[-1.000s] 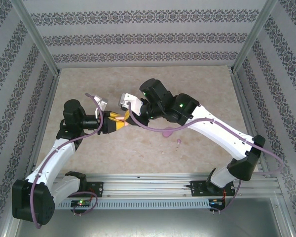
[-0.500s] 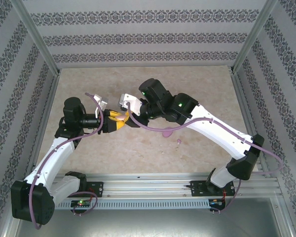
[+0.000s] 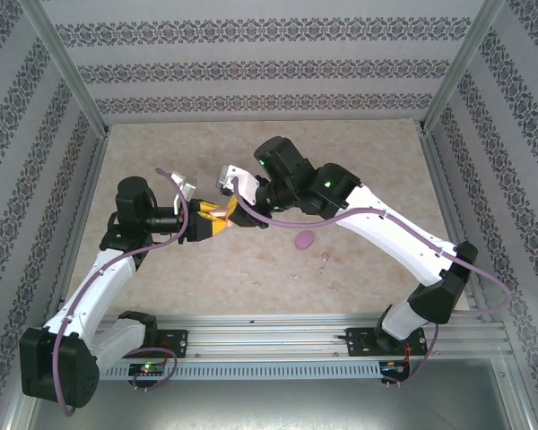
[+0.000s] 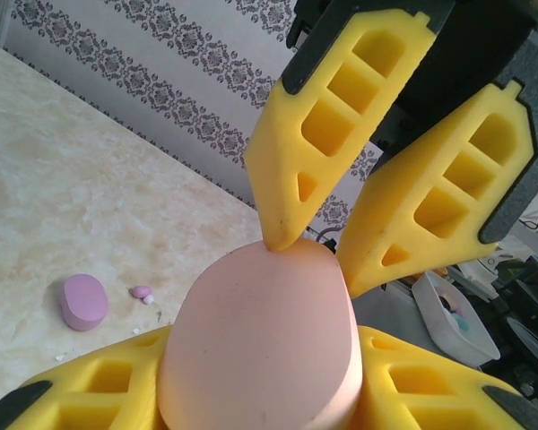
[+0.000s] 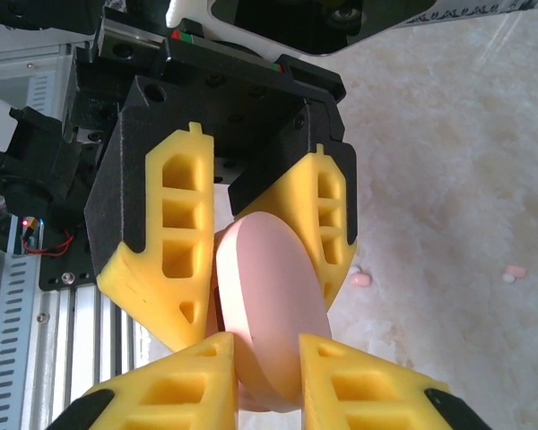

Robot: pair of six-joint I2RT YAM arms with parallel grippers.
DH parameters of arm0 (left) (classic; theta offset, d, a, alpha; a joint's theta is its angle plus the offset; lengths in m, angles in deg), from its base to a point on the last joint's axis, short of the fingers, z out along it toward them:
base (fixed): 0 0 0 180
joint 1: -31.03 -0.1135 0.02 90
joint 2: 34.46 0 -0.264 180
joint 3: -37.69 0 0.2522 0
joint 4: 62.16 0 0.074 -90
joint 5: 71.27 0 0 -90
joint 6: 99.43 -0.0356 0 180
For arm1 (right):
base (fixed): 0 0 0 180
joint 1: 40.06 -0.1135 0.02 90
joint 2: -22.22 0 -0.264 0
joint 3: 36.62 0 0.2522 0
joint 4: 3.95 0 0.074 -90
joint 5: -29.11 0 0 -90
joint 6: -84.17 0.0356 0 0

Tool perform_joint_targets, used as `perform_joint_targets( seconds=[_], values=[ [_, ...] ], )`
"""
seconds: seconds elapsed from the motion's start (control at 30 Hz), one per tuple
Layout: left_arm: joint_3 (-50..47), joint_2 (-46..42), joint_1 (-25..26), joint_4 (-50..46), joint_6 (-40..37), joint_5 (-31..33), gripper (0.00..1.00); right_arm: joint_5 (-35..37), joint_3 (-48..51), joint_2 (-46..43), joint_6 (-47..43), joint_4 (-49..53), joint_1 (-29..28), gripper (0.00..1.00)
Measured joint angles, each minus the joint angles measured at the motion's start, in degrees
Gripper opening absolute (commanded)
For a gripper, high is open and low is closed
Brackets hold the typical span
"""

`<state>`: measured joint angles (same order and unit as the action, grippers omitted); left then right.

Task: Insert wireless bluetooth earbuds into charging case

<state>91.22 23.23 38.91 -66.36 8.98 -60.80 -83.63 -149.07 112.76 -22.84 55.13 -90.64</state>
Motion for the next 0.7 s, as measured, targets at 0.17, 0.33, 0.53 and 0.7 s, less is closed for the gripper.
perform_joint_targets(
  seconds=[0.17, 0.33, 0.53, 0.7],
  values=[
    [0.02, 0.00, 0.33, 0.00, 0.04, -0.07, 0.41, -6.60, -0.11, 0.59, 3.54, -0.68, 3.21, 0.21],
    [0.02, 0.00, 0.66, 0.02, 1.07, -0.20, 0.42, -10.05, -0.22, 1.14, 5.29, -1.09, 4.63, 0.23],
    [0.02, 0.04, 0.66, 1.31, 3.91, -0.44, 0.42, -12.39, -0.70, 1.97, 6.29, -0.98, 5.16, 0.24],
    [0.02, 0.85, 0.66, 5.35, 7.78, -0.48, 0.42, -15.19, -1.66, 2.80, 8.48, -1.73, 6.97, 0.24]
  ],
)
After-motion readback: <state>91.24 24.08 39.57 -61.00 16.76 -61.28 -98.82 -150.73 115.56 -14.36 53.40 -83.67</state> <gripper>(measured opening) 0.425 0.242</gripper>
